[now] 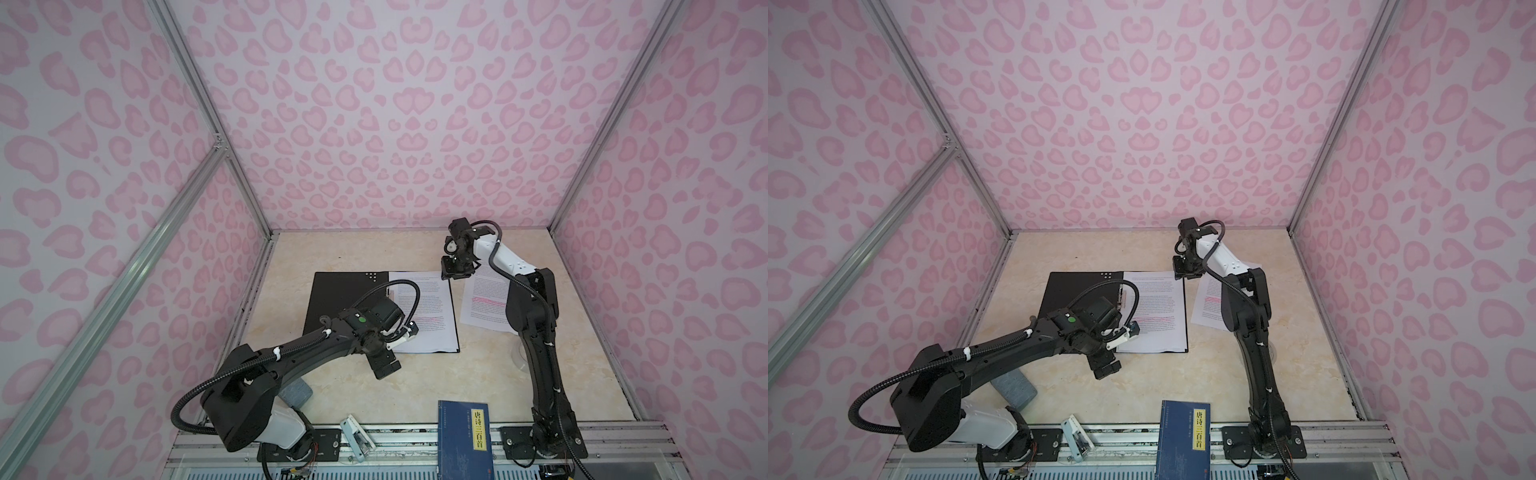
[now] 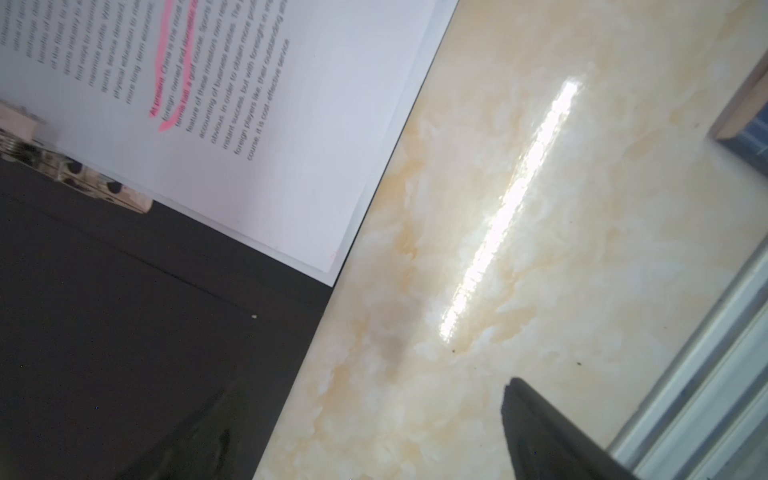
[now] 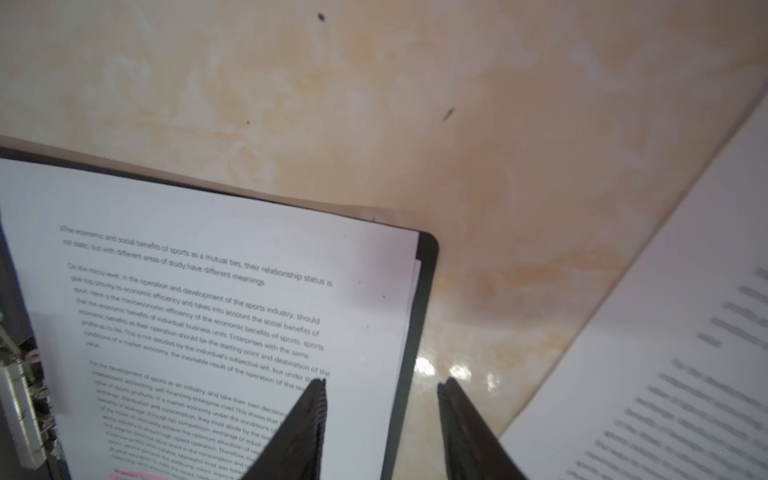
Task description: Put the files into the folder
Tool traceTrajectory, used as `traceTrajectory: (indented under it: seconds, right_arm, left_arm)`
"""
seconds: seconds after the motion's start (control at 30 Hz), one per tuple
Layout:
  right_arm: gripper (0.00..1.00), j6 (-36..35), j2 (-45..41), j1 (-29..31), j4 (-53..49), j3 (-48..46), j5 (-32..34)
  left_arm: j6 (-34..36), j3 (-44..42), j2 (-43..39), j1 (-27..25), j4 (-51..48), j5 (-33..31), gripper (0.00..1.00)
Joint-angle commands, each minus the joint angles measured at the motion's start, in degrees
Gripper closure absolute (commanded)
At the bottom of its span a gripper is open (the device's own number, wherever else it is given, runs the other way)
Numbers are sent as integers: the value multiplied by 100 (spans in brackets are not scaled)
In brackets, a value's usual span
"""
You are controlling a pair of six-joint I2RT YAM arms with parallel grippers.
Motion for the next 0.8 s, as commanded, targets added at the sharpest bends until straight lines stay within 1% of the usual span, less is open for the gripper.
traceTrajectory:
  seconds: [0.0,0.07,0.13,0.27,0.37,0.4,0.57,0.77]
  right_arm:
    - [49,315,-744,-334,499,-905,516]
    - [45,529,-1356,-726,949,-1705,499]
    - [42,750,-1793,-1205,1254,-2316,308]
    - [38,865,-2219,-2009,1433,-3103,125]
    - [37,927,-2482,-2452,1628,-3718,188]
    - [37,962,-2555,-2576,1706,-3877,196]
    - [37,1077,-2874,-3086,2075,-4492,201]
    - [37,961,-2666,-3220,2247,-4585,-101]
  left_arm:
    - [-277,393,-4,40,-189,123,3]
    - [-369,680,92,80,-158,149,3]
    - [-494,993,265,132,-124,155,3]
    - [-854,1748,722,288,-114,284,3]
    - [-1051,2150,1048,395,-149,511,3]
    - [-1103,2400,1155,422,-139,571,3]
    - [-1317,2816,1630,502,-147,818,3]
    - [-1421,3310,2149,549,-176,1071,3]
